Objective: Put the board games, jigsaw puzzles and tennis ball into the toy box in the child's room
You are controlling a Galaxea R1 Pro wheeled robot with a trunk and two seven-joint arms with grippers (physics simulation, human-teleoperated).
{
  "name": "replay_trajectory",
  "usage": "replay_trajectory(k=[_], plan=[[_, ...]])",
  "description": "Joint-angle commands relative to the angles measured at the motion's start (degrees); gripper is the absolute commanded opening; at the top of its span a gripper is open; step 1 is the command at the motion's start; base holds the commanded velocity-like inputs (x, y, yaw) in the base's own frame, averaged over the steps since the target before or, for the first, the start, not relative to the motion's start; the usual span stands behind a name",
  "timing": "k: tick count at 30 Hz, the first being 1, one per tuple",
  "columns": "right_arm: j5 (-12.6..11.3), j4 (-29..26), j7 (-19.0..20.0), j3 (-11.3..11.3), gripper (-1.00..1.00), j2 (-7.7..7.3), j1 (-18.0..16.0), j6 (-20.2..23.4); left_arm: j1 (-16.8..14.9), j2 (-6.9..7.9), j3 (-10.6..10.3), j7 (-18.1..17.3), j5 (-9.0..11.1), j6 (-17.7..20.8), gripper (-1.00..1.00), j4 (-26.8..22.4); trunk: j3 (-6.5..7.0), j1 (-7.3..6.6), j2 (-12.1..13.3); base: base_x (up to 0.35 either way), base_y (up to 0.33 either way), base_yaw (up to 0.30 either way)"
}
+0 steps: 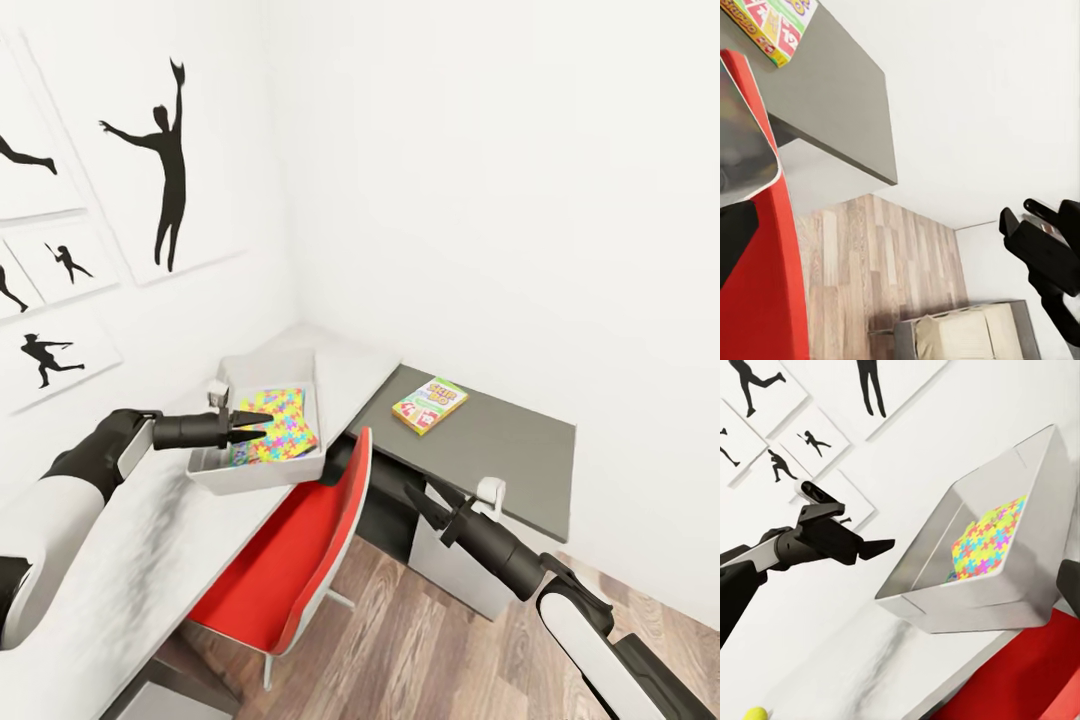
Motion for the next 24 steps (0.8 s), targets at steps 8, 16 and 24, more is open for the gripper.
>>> replay_trajectory(k=[8, 16, 24], plan=[[-0.6, 0.0, 0.0, 0.0, 1.00, -0.03, -0.1, 0.4, 0.2, 0.07, -0.3, -0.6, 0.3, 0.5, 1.00, 0.0, -0.05, 0.03, -0.1, 0.000, 0.000, -0.022], [-0.6, 0.0, 0.0, 0.0, 1.00, -0.03, -0.1, 0.3, 0.5, 0.07, -0.3, -0.7, 0.3, 0.3, 1.00, 0.0, -0.05, 0.03, -0.1, 0.000, 0.000, -0.001], [-0.7, 0.0, 0.1, 0.0, 1.00, -0.03, -0.1, 0.4, 0.6, 0.07, -0.3, -0.7, 0.3, 0.3, 1.00, 0.0, 0.11, 0.03, -0.1, 0.000, 0.000, -0.059]])
